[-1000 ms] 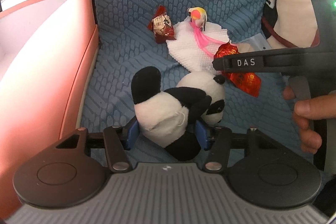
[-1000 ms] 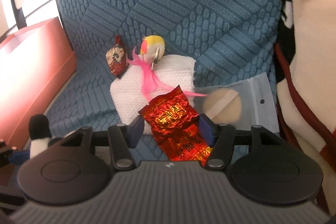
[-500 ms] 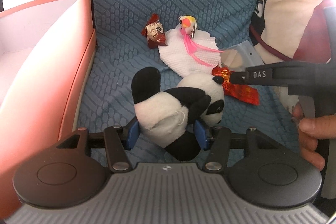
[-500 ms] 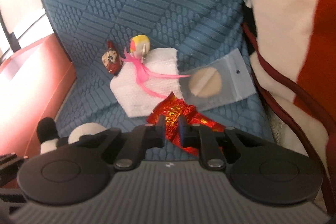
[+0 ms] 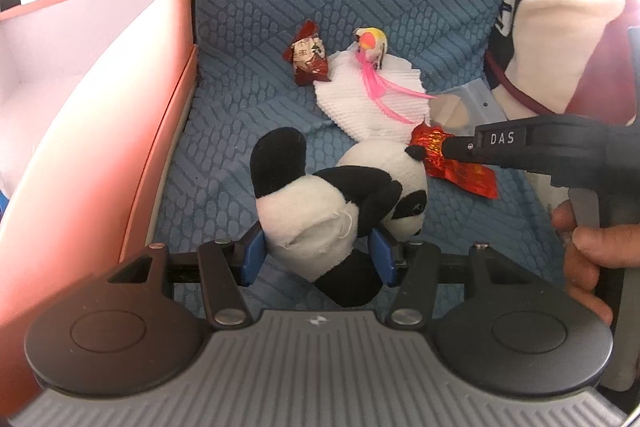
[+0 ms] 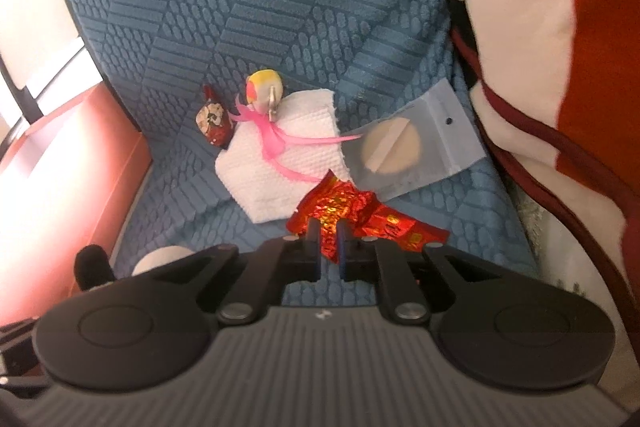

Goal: Organize soft objects
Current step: 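Close the left tool on the panda plush while the right tool grasps the red wrapper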

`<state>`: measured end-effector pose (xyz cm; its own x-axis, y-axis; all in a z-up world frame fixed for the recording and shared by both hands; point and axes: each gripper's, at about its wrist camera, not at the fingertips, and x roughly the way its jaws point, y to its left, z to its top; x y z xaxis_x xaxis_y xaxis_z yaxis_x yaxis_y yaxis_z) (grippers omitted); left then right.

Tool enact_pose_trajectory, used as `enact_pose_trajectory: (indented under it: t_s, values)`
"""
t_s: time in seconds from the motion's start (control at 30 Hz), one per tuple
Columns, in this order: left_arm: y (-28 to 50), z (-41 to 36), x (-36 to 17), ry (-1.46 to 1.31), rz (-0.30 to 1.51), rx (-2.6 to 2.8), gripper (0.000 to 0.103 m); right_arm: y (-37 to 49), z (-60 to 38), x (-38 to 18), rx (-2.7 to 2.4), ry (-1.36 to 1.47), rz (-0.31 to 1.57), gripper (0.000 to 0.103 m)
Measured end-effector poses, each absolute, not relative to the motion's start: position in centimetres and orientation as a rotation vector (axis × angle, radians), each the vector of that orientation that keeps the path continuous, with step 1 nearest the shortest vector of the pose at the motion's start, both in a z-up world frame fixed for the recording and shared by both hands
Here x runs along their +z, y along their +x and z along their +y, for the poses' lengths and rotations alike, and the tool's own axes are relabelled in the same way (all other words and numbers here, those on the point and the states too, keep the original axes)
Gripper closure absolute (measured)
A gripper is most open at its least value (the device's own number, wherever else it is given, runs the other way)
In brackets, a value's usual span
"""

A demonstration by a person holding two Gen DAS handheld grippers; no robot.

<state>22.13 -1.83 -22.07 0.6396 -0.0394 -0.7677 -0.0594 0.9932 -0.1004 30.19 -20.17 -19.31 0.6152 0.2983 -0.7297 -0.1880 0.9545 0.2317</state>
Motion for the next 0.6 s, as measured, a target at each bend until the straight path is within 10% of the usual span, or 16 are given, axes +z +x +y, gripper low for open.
enact_pose_trajectory:
  t_s: [0.13, 0.6]
  values:
    - [22.6, -1.3, -22.3, -0.148, 0.890, 0.020, 0.043, 30.7, -19.4, -19.7, 0.281, 0.122, 0.855, 0.062]
    - [23.6, -0.9, -23.8, -0.194, 0.934, 0.042, 0.043, 32.5, -16.5, -22.2, 0.237, -0.058, 0.858, 0.038]
